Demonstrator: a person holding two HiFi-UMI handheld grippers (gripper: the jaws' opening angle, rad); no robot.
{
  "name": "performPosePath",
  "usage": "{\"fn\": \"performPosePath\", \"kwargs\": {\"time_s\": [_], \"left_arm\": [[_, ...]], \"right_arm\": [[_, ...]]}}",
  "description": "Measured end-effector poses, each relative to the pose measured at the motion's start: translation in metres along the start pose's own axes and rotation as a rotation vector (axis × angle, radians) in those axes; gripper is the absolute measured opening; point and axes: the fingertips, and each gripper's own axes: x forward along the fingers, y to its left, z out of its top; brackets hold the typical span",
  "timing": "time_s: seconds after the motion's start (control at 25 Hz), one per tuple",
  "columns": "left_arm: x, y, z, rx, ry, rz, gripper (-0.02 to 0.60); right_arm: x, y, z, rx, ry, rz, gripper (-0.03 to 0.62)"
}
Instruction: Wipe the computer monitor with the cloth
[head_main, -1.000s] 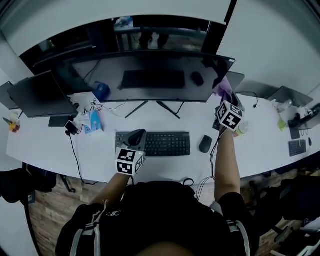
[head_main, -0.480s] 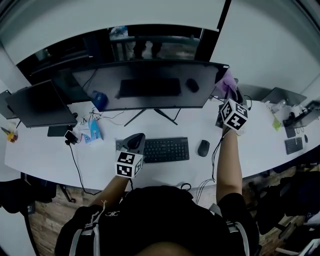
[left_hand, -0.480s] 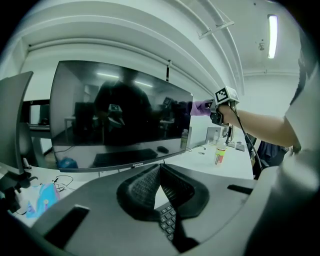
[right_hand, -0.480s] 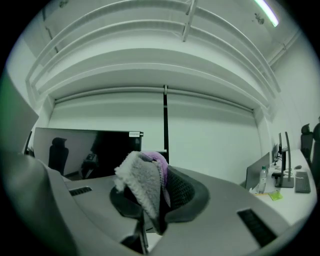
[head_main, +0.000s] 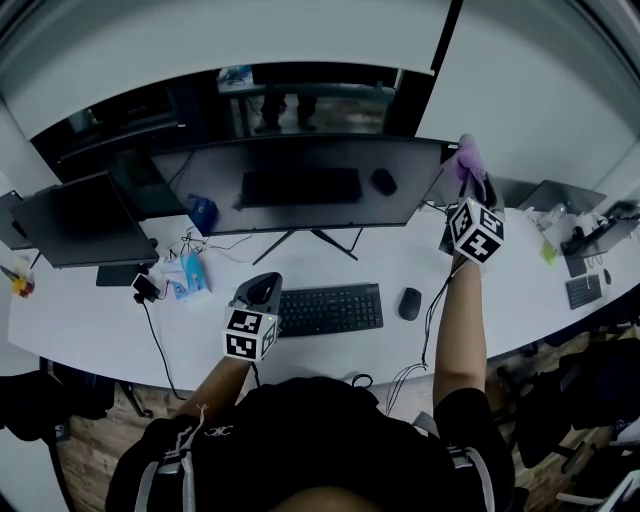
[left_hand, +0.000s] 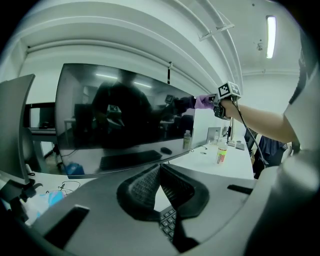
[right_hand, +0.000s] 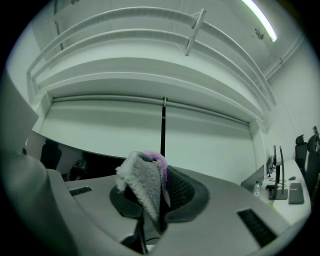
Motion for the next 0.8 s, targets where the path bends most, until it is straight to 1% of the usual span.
{"fn": "performPosePath", "kwargs": {"time_s": [0.28, 0.4, 0.52, 0.64, 0.8], "left_arm": [[-0.007, 0.017, 0.004, 0.011, -0.007, -0.018, 0.014], [-0.01, 0.027, 0.004, 0.004, -0.011, -0.019, 0.014], [-0.013, 0.033, 0.007, 0.002, -0.019, -0.024, 0.014], [-0.016, 0.037, 0.01, -0.003, -0.031, -0.033, 0.014], [-0.022, 0.051, 0.005, -0.039, -0.033, -0.034, 0.014]], "right_arm": [[-0.008, 0.013, 0.025, -0.107, -0.046, -0.062, 0.072], [-0.009, 0.025, 0.034, -0.19, -0.057, -0.082, 0.072], [-0.011, 0.04, 0.043, -0.323, -0.057, -0.105, 0.072], [-0.011, 0.054, 0.049, -0.491, -0.064, -0.131, 0.072], [-0.009, 0.083, 0.048, -0.716, -0.048, -0.11, 0.072]]}}
